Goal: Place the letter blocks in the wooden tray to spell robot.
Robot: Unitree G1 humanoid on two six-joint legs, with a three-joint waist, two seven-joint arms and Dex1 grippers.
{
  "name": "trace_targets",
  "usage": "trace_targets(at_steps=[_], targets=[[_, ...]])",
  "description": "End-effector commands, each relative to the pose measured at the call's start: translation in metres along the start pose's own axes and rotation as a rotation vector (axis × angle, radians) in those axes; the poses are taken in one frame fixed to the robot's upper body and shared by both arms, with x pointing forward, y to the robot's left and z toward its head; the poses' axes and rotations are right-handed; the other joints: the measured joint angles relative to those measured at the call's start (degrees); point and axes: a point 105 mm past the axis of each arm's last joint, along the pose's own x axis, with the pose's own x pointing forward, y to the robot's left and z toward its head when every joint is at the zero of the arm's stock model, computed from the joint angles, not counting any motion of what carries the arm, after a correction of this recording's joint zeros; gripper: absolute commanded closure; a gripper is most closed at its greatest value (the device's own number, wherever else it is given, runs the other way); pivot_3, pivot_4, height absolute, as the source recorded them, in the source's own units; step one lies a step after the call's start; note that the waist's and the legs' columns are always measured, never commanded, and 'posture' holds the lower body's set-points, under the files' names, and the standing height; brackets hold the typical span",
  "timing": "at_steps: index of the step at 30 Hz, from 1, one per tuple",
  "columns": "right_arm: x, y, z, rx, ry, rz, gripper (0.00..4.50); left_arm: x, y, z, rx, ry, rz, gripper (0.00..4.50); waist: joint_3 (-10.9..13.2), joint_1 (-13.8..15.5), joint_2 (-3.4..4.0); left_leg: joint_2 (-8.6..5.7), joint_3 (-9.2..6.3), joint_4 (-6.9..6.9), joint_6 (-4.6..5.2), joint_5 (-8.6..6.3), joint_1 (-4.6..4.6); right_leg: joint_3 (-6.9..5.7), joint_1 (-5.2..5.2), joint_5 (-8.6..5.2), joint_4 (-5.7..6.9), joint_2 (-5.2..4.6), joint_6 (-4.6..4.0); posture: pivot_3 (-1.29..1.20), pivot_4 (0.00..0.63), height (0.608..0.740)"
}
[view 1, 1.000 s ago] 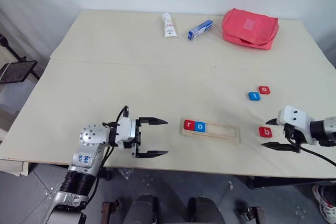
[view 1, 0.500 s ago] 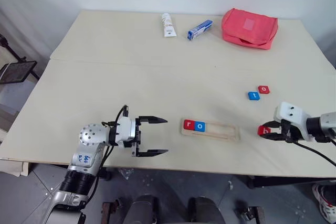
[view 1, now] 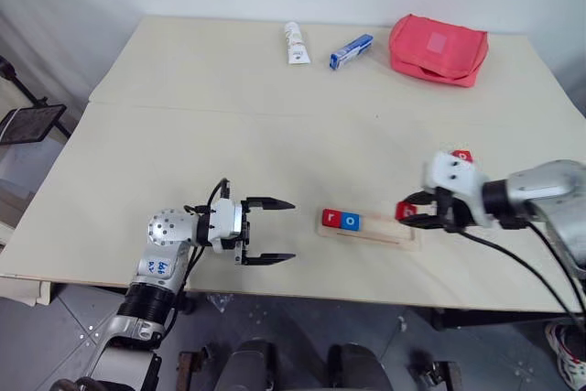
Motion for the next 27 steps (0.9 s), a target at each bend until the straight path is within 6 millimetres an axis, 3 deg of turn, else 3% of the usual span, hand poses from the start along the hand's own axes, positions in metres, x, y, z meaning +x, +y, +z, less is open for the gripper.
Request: trace_targets(at_steps=[1, 8, 22, 27], targets=[[0.012, 0.002, 0.014, -0.023, -0.004, 0.001, 3.04, 0.000, 0.000, 0.001, 0.020, -0.003, 0.000, 0.00, 0.0, -0.1, 0.00, -0.01, 0.00, 0.00, 0.00, 0.00, 0.00, -0.01, 0.00, 0.00, 0.01, -0.01, 0.00, 0.00, 0.150, 0.740], [0.031, 0.003, 0.019, -0.038, 0.020, 0.009, 3.04, 0.001, -0.005, 0.002, 0.019, -0.008, 0.008, 0.00, 0.0, -0.1, 0.00, -0.04, -0.04, 0.00, 0.01, 0.00, -0.02, -0.07, -0.02, 0.00, 0.04, -0.03, 0.00, 0.00, 0.150, 0.740], [0.039, 0.004, 0.017, -0.050, 0.041, 0.015, 3.04, 0.004, -0.005, 0.003, 0.021, -0.011, 0.021, 0.00, 0.0, -0.5, 0.00, -0.03, -0.06, 0.00, 0.00, 0.00, -0.02, -0.13, -0.02, 0.00, 0.06, -0.03, 0.00, 0.00, 0.150, 0.740], [0.040, 0.006, 0.018, -0.051, 0.034, 0.026, 1.30, 0.005, -0.004, 0.003, 0.022, -0.013, 0.020, 0.00, 0.0, -0.5, 0.00, -0.03, -0.06, 0.00, 0.00, 0.00, -0.02, -0.14, -0.03, 0.00, 0.07, -0.02, 0.00, 0.00, 0.150, 0.740]])
